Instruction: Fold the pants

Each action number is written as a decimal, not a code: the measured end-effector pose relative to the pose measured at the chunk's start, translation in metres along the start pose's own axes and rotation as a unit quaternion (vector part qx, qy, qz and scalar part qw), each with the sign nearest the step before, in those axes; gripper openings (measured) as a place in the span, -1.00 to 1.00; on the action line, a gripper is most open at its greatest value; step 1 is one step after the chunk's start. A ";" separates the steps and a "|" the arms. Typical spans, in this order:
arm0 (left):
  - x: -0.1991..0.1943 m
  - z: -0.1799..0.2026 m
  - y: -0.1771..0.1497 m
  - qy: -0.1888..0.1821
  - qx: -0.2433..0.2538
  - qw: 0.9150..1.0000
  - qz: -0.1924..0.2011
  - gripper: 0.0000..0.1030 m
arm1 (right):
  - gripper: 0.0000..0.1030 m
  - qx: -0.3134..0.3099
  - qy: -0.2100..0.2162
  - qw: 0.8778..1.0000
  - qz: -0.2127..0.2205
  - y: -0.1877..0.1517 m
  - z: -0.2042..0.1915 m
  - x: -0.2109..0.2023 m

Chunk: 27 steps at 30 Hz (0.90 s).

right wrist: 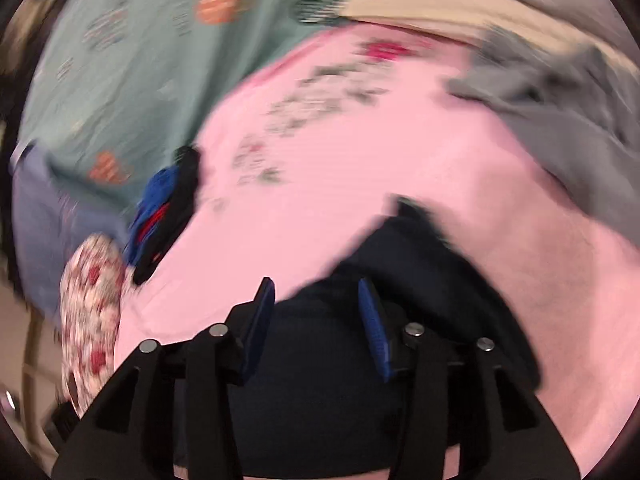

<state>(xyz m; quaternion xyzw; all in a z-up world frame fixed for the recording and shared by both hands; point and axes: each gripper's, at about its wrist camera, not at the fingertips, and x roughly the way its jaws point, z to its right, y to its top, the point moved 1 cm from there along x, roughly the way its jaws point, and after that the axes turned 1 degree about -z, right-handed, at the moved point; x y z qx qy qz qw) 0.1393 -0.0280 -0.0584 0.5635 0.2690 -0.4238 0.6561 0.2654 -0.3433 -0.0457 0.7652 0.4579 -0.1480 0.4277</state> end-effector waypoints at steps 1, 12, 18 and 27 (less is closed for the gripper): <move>-0.002 0.006 0.003 -0.017 -0.001 1.000 0.007 0.90 | -0.08 -0.024 0.030 0.999 -0.016 -0.001 -0.012 0.008; 0.049 0.048 0.035 0.042 0.039 0.998 -0.015 0.91 | -0.51 0.081 -0.004 0.997 0.010 0.030 0.066 -0.003; 0.052 0.053 0.034 0.059 0.051 0.997 -0.015 0.96 | -0.16 -0.014 -0.002 0.999 0.033 0.004 0.012 -0.043; 0.052 0.052 0.034 0.060 0.048 0.997 -0.006 0.96 | -0.14 -0.092 0.044 0.989 -0.111 -0.065 -0.027 -0.013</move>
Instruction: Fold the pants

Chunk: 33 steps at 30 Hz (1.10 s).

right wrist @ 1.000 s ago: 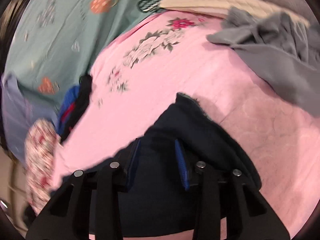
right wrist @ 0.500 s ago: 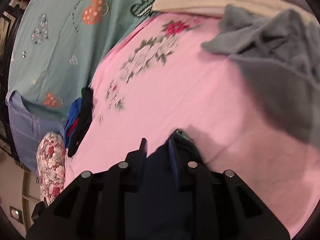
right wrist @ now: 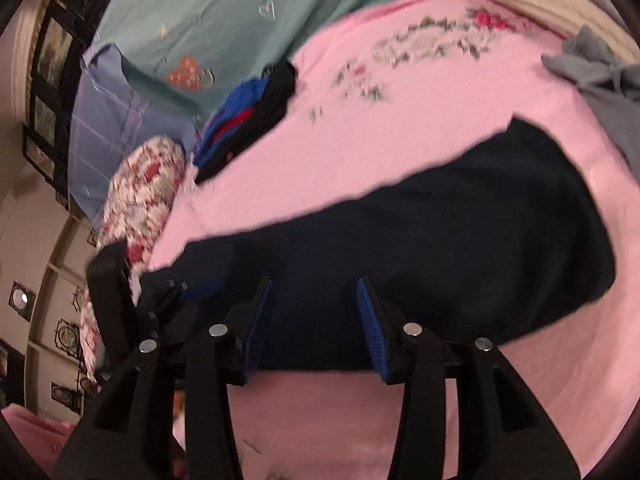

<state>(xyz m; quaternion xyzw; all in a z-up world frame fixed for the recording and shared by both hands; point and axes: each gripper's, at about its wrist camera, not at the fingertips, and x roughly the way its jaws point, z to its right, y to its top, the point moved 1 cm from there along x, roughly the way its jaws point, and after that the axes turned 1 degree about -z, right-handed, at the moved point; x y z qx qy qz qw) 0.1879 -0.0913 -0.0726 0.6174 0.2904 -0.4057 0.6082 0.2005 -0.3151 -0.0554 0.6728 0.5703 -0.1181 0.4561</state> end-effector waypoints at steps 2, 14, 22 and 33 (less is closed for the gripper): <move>0.000 0.000 0.000 0.000 0.001 1.000 0.000 0.96 | -0.22 0.020 -0.011 1.000 0.007 -0.003 0.019 -0.007; -0.002 0.007 0.010 -0.033 -0.011 0.999 -0.003 0.96 | -0.20 0.199 -0.042 0.967 0.155 -0.019 0.086 -0.096; 0.008 0.036 0.011 -0.050 0.024 0.998 0.010 0.96 | -0.02 0.302 -0.037 0.947 0.102 -0.025 0.107 -0.085; 0.008 0.028 0.012 -0.075 0.006 0.997 0.014 0.96 | 0.20 0.285 -0.087 0.948 0.113 -0.002 0.094 -0.064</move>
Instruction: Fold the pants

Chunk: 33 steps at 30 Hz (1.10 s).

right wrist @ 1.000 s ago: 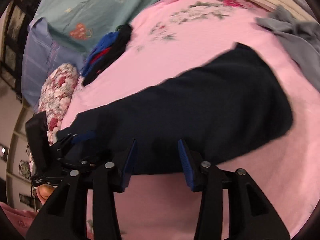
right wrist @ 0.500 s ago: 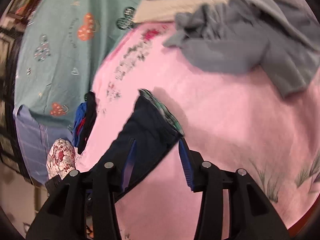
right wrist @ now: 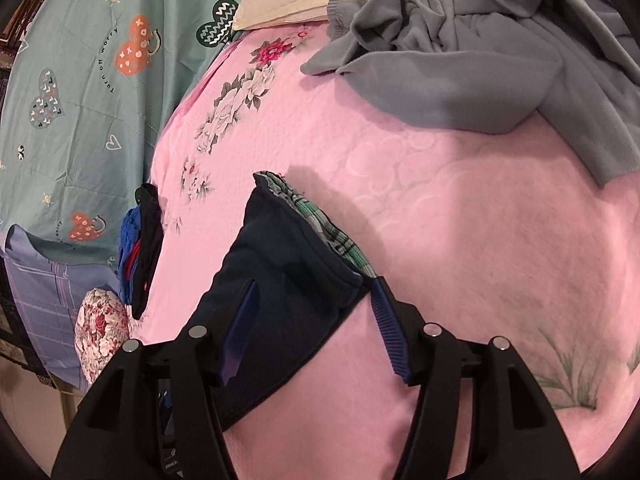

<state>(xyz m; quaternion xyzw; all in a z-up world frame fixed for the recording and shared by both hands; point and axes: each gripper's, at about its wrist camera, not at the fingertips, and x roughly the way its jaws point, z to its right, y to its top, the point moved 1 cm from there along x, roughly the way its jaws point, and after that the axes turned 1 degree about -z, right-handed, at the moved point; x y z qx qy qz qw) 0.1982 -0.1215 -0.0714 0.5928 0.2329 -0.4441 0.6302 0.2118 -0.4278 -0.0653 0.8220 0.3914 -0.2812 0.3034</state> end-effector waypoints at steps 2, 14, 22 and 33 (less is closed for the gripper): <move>-0.001 -0.001 0.000 -0.005 -0.004 1.000 0.002 0.96 | 0.20 -0.001 -0.005 1.000 0.008 0.000 -0.002 0.001; 0.000 -0.001 0.000 -0.006 -0.005 1.000 0.002 0.96 | -0.46 -0.056 -0.073 0.995 0.041 -0.007 -0.009 0.006; -0.002 -0.002 -0.001 -0.010 -0.008 1.000 0.006 0.96 | -0.71 -0.073 -0.023 0.995 0.057 -0.014 -0.023 -0.003; -0.104 -0.129 -0.035 0.100 -0.145 0.975 0.136 0.96 | -0.72 -0.314 0.057 0.946 0.060 -0.090 -0.160 -0.007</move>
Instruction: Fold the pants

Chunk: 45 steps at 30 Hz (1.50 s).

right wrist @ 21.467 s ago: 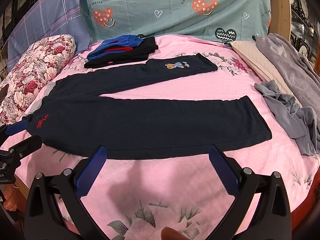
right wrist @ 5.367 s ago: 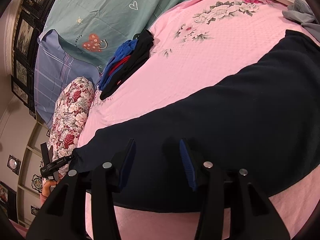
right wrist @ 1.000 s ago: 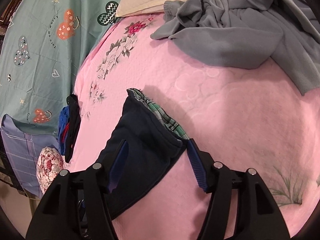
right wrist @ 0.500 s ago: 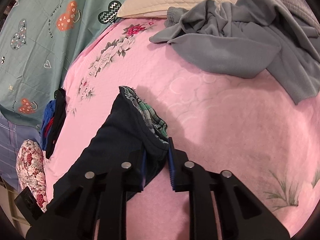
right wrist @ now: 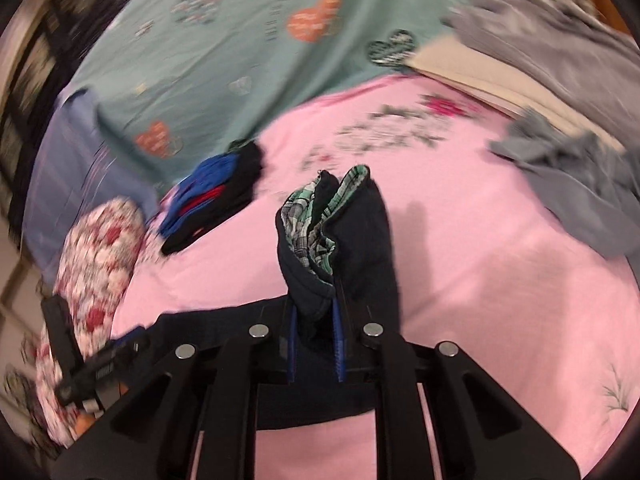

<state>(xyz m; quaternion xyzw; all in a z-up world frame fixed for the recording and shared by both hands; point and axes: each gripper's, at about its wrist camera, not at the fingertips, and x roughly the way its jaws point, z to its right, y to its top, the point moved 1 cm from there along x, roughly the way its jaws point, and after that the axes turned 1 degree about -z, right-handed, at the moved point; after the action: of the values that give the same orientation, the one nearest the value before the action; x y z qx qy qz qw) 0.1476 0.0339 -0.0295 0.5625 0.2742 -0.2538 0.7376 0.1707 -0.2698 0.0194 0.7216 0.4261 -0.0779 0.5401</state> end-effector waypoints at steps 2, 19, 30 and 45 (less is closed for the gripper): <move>-0.008 -0.029 -0.003 0.014 -0.031 0.999 0.006 0.96 | -0.72 -0.048 0.015 0.999 -0.011 -0.009 -0.031 0.013; -0.006 -0.095 -0.026 -0.036 -0.128 0.991 0.004 0.96 | -0.07 -0.240 0.101 0.953 -0.155 -0.092 -0.134 0.077; -0.003 -0.095 -0.027 -0.040 -0.129 0.991 -0.003 0.96 | -0.03 -0.402 0.019 0.908 -0.117 -0.114 -0.162 0.079; -0.003 -0.099 -0.028 -0.048 -0.142 0.989 -0.002 0.96 | -0.71 -0.413 0.028 0.903 -0.111 -0.107 -0.176 0.068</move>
<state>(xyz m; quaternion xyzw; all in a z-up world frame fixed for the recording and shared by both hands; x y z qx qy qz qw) 0.1145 0.1234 -0.0676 0.4388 0.2726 -0.2404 0.8218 0.0769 -0.0785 -0.0249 0.3836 0.5123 0.0664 0.7655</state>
